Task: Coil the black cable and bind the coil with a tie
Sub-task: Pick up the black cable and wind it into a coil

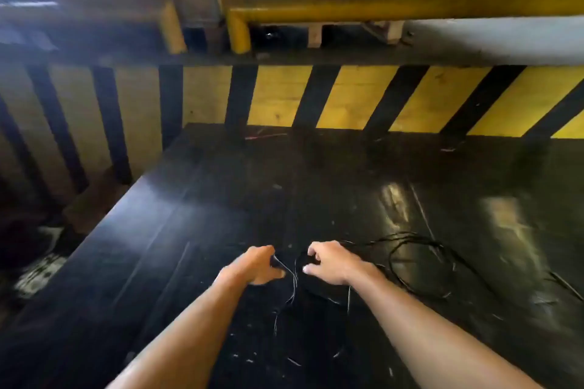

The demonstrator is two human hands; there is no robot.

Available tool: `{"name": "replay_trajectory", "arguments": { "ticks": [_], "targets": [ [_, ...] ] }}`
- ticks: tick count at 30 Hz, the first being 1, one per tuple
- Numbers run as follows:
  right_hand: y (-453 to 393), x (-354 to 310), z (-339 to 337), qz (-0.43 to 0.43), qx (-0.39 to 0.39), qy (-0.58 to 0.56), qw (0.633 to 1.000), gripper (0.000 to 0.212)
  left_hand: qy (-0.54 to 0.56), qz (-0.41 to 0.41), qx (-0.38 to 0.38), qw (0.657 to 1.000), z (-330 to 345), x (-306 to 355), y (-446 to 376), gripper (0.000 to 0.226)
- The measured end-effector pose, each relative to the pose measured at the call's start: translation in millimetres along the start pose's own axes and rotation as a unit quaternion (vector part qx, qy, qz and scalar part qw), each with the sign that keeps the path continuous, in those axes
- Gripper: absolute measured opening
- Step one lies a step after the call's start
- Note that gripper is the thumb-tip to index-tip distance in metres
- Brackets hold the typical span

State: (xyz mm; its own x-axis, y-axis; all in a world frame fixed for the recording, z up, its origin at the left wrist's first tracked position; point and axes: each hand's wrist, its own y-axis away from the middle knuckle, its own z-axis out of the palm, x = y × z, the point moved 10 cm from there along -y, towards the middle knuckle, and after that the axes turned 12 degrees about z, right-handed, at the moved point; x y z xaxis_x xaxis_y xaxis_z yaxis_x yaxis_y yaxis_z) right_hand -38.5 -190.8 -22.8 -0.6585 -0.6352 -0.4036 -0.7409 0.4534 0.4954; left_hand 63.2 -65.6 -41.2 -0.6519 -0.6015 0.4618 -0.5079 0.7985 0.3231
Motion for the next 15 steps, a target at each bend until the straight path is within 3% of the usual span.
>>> {"name": "replay_trajectory", "arguments": {
  "ticks": [3,6,9,12,15],
  "targets": [
    [-10.0,-9.5,44.5,-0.009,-0.007,-0.006,1.0,0.042,0.002,-0.004,-0.032,0.999,37.1,-15.7,9.1,0.047],
    [-15.6,-8.9,75.1,0.017,0.007,-0.024,1.0,0.039,-0.013,-0.008,-0.002,1.0,45.4,-22.5,13.3,0.052],
    [-17.4,-8.2,80.8,0.036,0.049,-0.024,0.998,0.022,-0.012,-0.004,-0.01,1.0,56.7,-15.3,16.5,0.049],
    [-13.0,-8.6,73.9,0.051,0.042,-0.122,0.99,0.019,0.008,0.0,-0.05,0.999,74.0,-4.1,23.5,0.051],
    [1.6,-24.9,39.8,-0.002,0.042,-0.208,0.977,0.022,0.065,-0.007,-0.042,0.997,61.9,1.9,28.0,0.066]
  ]
}}
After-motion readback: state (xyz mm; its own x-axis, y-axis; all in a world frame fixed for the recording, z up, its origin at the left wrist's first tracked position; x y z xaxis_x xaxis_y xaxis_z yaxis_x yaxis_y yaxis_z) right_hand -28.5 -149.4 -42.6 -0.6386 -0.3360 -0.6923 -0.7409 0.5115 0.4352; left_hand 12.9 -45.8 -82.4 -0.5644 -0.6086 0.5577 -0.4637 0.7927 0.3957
